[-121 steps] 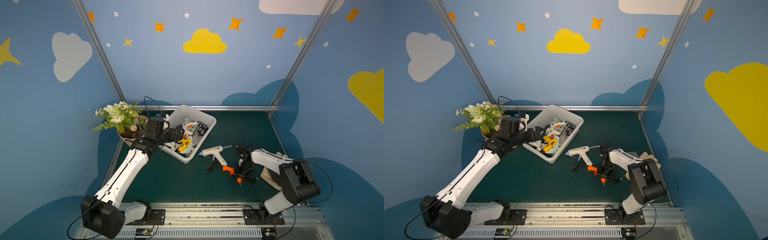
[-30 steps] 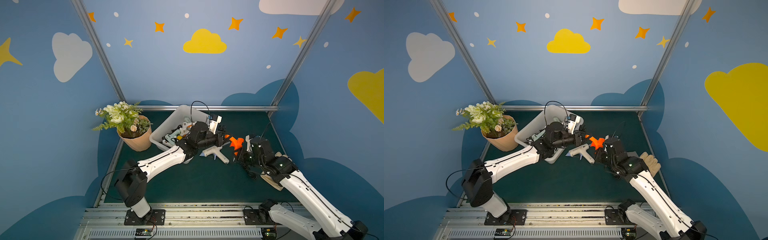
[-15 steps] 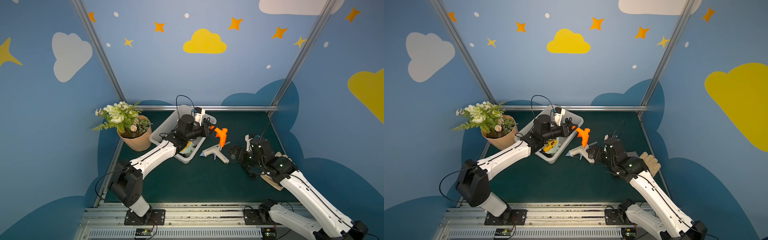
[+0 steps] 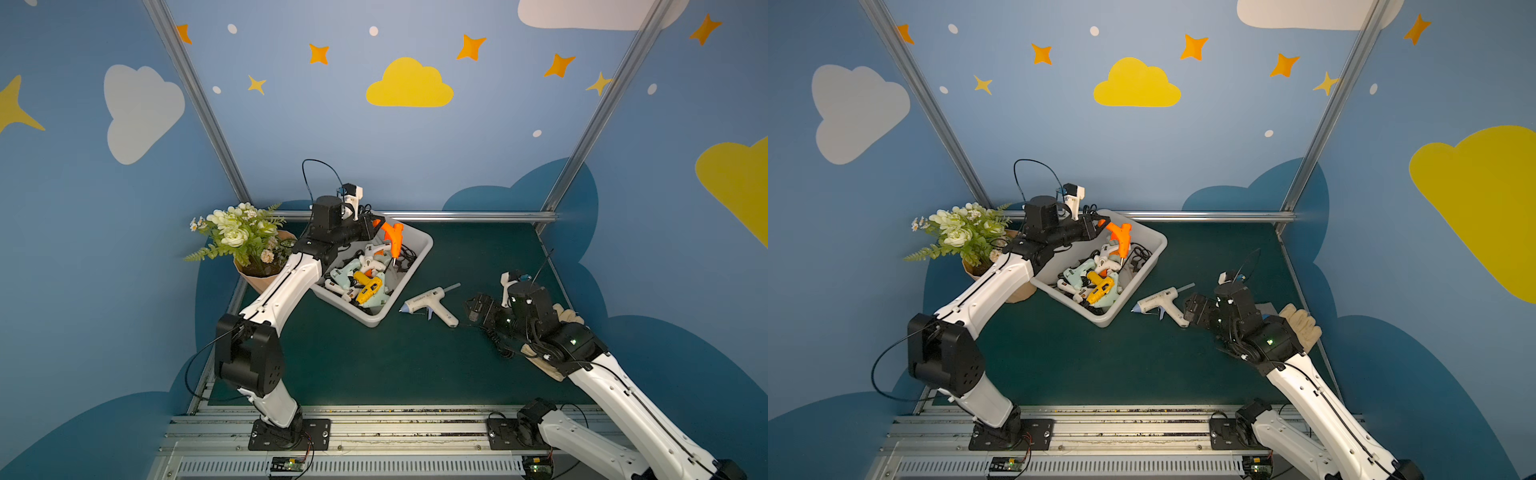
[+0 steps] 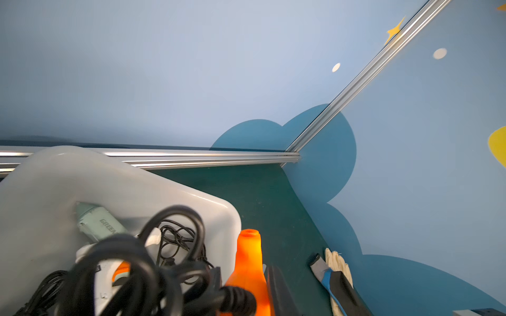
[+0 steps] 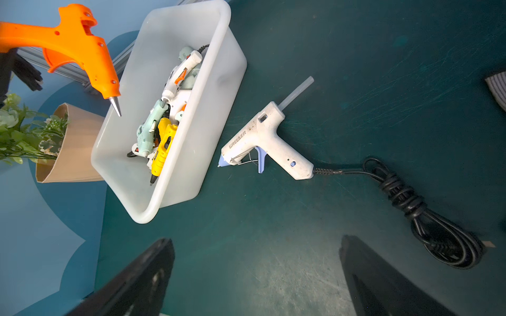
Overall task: Put the hot melt glue gun into the storage box
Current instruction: Place the hot melt adhesive gun in the storage box.
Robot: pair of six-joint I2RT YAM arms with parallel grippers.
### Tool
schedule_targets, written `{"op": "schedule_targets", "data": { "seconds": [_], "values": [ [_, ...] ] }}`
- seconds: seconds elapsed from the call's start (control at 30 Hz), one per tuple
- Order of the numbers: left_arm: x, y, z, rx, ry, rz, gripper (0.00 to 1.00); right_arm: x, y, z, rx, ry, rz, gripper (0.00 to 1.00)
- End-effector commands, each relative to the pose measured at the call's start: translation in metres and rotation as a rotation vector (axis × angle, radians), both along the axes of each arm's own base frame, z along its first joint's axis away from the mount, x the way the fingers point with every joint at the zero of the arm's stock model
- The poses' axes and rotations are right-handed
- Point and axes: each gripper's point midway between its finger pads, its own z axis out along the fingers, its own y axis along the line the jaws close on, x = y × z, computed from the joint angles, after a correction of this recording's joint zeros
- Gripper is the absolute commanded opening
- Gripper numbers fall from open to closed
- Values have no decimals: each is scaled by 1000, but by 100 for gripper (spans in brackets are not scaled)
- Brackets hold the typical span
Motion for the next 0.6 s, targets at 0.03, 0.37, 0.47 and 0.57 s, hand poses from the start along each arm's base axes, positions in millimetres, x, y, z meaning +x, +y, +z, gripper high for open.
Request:
{"op": "schedule_targets", "data": {
  "seconds": [0.03, 0.37, 0.47, 0.57],
  "values": [
    [15, -7, -36, 88, 77, -85, 3, -2, -6, -6, -28, 10, -20, 98],
    [53, -35, -91, 78, 230, -201, 3, -2, -9, -11, -36, 9, -29, 98],
    [57, -43, -108, 80, 256, -215, 3, -3, -10, -11, -35, 4, -31, 98],
    [62, -49, -125, 100, 285, -224, 3, -4, -11, -10, -34, -4, -32, 98]
  ]
}}
